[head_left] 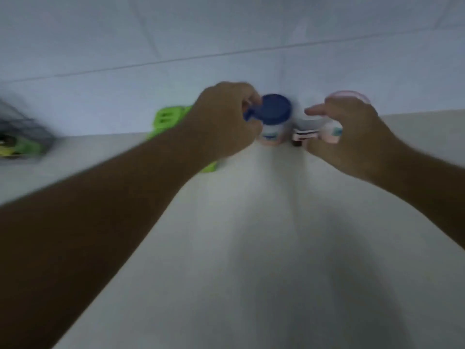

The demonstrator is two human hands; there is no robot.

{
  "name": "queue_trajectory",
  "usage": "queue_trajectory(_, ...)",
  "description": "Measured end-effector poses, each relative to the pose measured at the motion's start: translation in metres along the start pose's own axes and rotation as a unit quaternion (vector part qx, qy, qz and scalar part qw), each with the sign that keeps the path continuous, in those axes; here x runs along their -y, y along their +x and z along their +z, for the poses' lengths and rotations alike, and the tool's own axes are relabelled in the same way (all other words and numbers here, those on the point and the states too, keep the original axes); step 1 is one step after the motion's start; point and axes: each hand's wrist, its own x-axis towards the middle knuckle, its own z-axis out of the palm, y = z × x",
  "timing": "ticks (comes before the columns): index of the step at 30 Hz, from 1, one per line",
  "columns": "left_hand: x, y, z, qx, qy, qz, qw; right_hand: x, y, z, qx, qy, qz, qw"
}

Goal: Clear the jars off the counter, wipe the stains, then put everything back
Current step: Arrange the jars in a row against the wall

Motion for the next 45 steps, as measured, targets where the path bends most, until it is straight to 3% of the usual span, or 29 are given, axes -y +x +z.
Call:
queue_trajectory(4, 0.096, -0.116, -0.079, 0.026, 0.032, -0.078, 0.996, 0.122, -0.031, 0.047, 0.060, 0.075, -0.051, 0.994)
queue_trajectory(8, 0.197, -0.236, -0.151, 0.030, 0.041, -0.207, 0.977, 0.252, -0.054, 0.115, 0.179, 0.112, -0.079, 0.974)
queue_trajectory(14, 0.300, -0.366, -0.198, -0.029, 0.019, -0.351, 0.936, 0.412, -0.071, 0.223, 0.349, 0.053, -0.106, 0.930)
queue_trajectory(17, 0.324, -0.402, -0.199, -0.017, -0.010, -0.363, 0.932, 0.451, -0.075, 0.261, 0.376, 0.017, -0.101, 0.921)
queue_trajectory(20, 0.335, -0.421, -0.192, -0.009, -0.040, -0.364, 0.931, 0.466, -0.082, 0.279, 0.337, 0.037, -0.067, 0.938)
queue_trajectory(25, 0.320, -0.414, -0.172, 0.013, -0.071, -0.341, 0.937, 0.457, -0.097, 0.264, 0.269, 0.071, 0.000, 0.960)
queue_trajectory(30, 0.270, -0.370, -0.145, 0.034, -0.091, -0.279, 0.955, 0.397, -0.112, 0.209, 0.217, 0.107, 0.067, 0.968)
queue_trajectory(36, 0.172, -0.297, -0.105, 0.068, -0.104, -0.196, 0.973, 0.275, -0.126, 0.105, 0.143, 0.117, 0.142, 0.972)
queue_trajectory(45, -0.008, -0.141, -0.049, 0.041, -0.098, -0.125, 0.986, 0.064, -0.113, -0.063, 0.045, 0.053, 0.196, 0.978)
